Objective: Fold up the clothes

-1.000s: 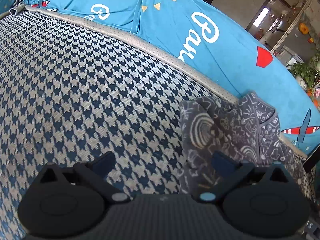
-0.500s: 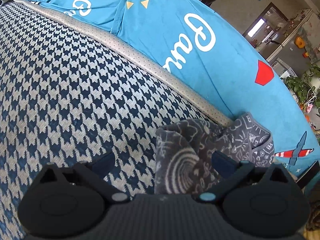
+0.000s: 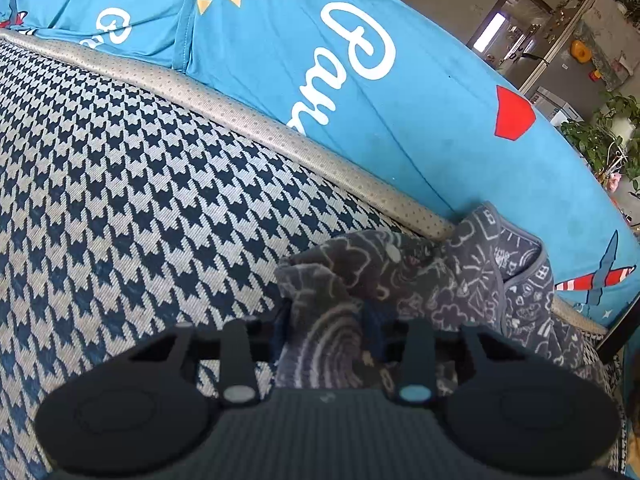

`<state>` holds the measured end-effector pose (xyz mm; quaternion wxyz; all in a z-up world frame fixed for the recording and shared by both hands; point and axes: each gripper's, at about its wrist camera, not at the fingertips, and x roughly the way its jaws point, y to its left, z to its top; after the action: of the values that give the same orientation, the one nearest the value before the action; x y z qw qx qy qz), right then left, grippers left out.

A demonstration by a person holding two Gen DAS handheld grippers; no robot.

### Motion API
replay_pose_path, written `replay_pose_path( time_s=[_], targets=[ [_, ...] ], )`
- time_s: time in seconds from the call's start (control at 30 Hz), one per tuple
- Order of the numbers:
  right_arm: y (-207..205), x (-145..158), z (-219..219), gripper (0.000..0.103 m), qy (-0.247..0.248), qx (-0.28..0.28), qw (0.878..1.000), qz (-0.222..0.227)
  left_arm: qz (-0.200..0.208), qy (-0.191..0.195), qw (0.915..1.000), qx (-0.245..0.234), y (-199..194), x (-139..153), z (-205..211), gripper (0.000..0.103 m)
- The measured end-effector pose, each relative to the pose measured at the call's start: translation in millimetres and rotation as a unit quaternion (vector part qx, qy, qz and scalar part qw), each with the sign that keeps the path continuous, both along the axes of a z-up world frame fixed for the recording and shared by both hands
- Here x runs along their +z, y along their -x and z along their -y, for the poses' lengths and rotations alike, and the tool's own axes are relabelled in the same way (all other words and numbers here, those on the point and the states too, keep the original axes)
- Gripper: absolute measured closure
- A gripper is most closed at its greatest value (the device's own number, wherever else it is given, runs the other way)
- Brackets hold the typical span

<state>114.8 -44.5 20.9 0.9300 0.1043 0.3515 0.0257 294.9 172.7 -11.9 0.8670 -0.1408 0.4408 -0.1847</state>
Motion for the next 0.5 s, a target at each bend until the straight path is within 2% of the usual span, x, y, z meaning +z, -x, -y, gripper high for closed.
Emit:
replay_pose_path(
  time_s=[0.03, 0.13, 0.2, 0.3, 0.37, 0.5],
  targets=[
    [-1, -1, 0, 0.067, -0.001, 0.0, 1.0, 0.0, 0.003, -0.003, 1.0, 0.0, 0, 0, 2, 0.084],
    [-5, -2, 2, 0.067, -0.005, -0.004, 1.0, -0.002, 0.017, -0.016, 0.9997, 0.004, 0, 0, 7, 0.087],
    [-7, -3, 2, 0.067, -0.008, -0.006, 1.0, -0.002, 0.041, -0.036, 0.9985, 0.006, 2, 4, 12, 0.089],
    [-9, -4, 2, 0.067, -0.012, -0.008, 1.0, -0.002, 0.099, -0.074, 0.9923, 0.007, 6, 14, 21, 0.091],
    [-10, -3, 2, 0.067, -0.017, -0.008, 1.0, 0.0, 0.127, -0.076, 0.989, 0.012, 7, 21, 23, 0.091],
    [-14, -4, -1, 0.067, -0.026, 0.003, 1.0, 0.001, 0.132, -0.073, 0.9884, 0.019, 1, 22, 25, 0.091]
  ],
)
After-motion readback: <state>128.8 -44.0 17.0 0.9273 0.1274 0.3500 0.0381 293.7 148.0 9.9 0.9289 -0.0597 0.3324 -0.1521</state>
